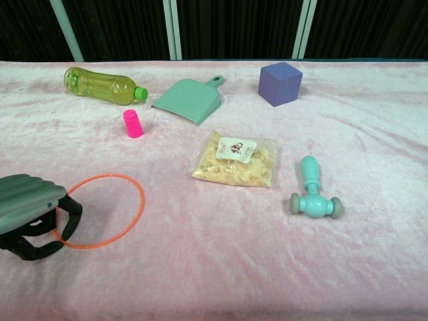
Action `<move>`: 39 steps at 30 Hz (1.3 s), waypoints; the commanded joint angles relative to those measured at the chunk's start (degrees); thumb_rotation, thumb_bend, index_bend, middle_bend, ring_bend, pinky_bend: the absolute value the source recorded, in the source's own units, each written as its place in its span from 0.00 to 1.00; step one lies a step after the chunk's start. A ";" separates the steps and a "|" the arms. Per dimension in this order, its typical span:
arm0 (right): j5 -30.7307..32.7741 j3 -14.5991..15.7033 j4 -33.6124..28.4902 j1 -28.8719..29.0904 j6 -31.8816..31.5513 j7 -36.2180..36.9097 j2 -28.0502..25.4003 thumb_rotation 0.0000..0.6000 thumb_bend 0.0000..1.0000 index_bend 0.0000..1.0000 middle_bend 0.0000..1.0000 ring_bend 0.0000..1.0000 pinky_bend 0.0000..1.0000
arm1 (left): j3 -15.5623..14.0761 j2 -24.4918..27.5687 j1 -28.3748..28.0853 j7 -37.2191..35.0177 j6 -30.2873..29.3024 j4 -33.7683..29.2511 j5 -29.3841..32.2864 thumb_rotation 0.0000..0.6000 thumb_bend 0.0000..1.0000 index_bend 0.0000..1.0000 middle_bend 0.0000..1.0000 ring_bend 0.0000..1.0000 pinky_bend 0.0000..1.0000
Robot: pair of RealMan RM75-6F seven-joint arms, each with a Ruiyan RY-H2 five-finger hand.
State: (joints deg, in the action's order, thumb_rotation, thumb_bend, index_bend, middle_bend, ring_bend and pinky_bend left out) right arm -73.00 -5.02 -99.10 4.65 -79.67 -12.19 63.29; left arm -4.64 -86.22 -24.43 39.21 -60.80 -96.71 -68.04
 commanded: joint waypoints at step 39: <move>0.00 0.00 0.00 -0.05 -0.11 -0.01 -0.08 1.00 0.25 0.00 0.07 0.27 0.30 | 2.68 3.70 0.23 -7.36 -4.43 -2.88 -3.84 1.00 0.48 0.68 1.00 1.00 1.00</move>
State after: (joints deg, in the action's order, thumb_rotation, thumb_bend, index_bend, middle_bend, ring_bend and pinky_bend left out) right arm -73.00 -5.02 -99.10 4.61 -79.78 -12.20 63.21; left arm -2.43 -83.03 -24.15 32.33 -64.74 -99.01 -71.46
